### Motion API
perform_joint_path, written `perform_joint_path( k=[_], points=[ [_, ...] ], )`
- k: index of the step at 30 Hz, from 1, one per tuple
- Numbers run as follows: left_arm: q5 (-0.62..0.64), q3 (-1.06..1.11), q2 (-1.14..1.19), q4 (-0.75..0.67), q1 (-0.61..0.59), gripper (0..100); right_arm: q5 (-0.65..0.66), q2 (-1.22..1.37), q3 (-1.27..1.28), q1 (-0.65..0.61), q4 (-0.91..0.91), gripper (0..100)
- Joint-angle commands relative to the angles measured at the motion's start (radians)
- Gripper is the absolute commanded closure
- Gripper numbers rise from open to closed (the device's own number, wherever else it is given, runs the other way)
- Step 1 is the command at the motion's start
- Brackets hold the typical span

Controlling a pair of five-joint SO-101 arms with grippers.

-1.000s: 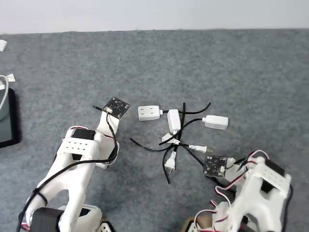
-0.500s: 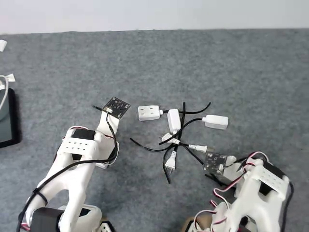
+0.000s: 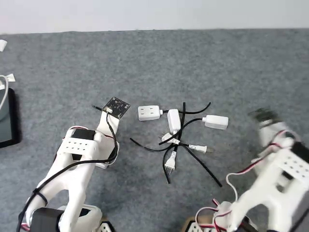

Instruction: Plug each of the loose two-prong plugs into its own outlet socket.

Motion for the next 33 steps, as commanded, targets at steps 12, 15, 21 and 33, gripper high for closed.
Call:
perform_joint_path(
  k=[12,15,21,33],
  points=[
    [-0.006,0.101,0.011,0.015,-0.023,99,-0.588,0.102,-0.069,0.073,-0.280,99.0],
    [-0.006,0.101,0.011,0.015,-0.025,99,-0.585,0.208,-0.086,0.007,-0.361,99.1],
    [-0.006,0.101,0.011,0.015,-0.028,99,-0.594,0.446,-0.219,-0.107,-0.415,99.1],
    [-0.006,0.101,0.009,0.015,-0.029,99,-0.532,1.007,-0.740,-0.074,-0.547,97.1]
  ],
)
